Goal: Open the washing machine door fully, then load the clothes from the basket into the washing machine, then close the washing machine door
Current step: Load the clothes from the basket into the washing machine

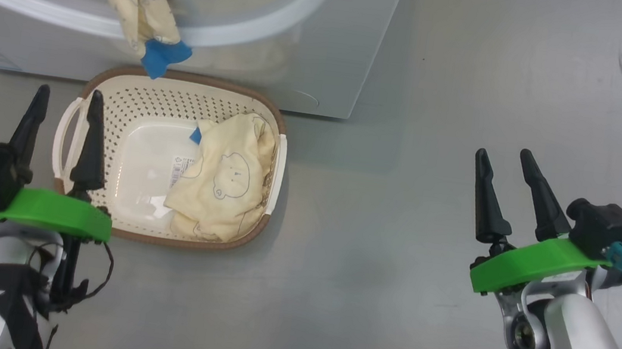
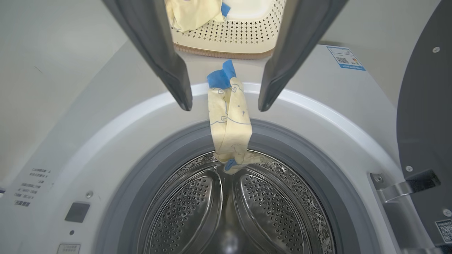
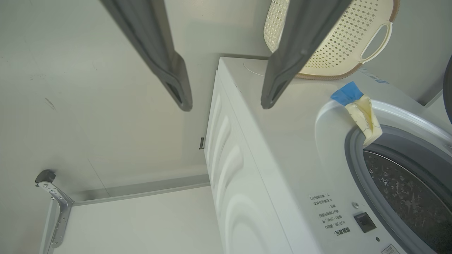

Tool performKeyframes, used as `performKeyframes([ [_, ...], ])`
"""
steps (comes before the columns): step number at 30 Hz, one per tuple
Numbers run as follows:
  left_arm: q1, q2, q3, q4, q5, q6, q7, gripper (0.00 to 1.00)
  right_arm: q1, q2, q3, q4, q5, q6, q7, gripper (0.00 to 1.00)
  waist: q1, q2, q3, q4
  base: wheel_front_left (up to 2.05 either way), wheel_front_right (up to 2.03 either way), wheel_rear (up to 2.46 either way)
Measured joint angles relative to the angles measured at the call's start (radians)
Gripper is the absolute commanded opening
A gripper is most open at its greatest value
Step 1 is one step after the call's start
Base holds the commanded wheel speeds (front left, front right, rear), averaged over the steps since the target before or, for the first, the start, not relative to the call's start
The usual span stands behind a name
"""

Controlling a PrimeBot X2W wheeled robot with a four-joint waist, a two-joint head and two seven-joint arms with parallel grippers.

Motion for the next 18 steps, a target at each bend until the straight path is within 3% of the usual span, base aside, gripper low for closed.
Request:
performKeyframes([
  [18,-0.002,-0.024,-0.015,0.038,0.047,-0.009,0.000,1.00,0.000,0.000,0.010,0.000,0.009,0.000,-0.001,1.00,0.0001,0.0000,0.024,-0.024,0.00,0.00,0.00],
])
